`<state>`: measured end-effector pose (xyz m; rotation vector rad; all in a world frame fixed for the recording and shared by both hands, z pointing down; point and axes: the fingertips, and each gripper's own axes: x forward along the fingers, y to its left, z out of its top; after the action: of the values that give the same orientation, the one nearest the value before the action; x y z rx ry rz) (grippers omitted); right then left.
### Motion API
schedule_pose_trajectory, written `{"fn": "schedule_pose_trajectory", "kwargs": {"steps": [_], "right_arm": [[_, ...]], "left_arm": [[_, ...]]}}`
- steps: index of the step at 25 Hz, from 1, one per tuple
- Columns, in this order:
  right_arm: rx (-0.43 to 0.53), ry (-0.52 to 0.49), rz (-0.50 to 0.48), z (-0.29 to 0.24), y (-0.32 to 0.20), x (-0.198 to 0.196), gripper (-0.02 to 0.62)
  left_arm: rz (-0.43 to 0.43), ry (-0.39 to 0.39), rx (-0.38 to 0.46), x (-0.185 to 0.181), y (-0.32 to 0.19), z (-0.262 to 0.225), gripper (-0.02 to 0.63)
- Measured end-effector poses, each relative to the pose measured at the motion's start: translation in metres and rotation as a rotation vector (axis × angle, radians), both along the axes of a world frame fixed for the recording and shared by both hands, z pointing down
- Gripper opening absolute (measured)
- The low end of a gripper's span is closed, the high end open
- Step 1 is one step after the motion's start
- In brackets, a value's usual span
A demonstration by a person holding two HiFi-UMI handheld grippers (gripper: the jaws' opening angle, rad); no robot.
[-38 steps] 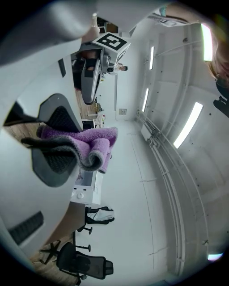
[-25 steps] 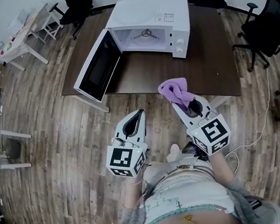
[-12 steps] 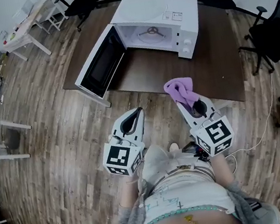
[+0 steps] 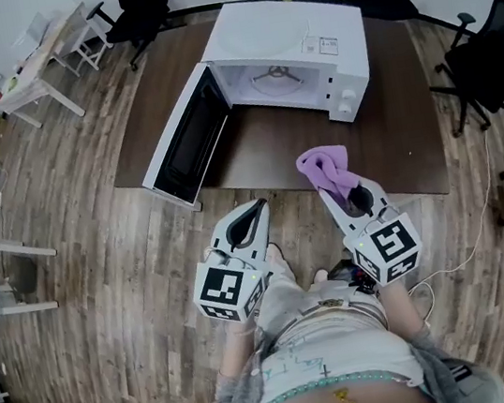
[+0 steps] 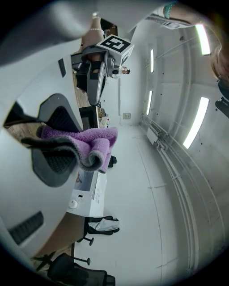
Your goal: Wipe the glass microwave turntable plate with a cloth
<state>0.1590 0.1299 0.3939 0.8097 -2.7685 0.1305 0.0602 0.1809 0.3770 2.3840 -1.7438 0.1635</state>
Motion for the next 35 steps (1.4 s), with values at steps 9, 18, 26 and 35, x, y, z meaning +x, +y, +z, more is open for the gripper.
{"fn": "schedule_pose_trajectory", "kwargs": {"steps": [9, 18, 26, 35], "right_arm": [[0.021, -0.022, 0.089, -0.006, -0.047, -0.063, 0.098], [0.023, -0.019, 0.145, -0.001, -0.069, -0.104, 0.099], [0.039, 0.003, 0.157, -0.007, -0.108, -0.106, 0.099], [0.057, -0.042, 0.085, -0.028, -0.174, -0.111, 0.098]], "left_arm": [[0.127, -0.005, 0.035, -0.053, -0.059, -0.012, 0.011], [0.196, -0.020, 0.047, -0.094, -0.088, -0.009, 0.011], [0.171, -0.039, 0.057, -0.113, -0.120, -0.014, 0.011], [0.132, -0.102, 0.071, -0.108, -0.179, -0.035, 0.011]]}}
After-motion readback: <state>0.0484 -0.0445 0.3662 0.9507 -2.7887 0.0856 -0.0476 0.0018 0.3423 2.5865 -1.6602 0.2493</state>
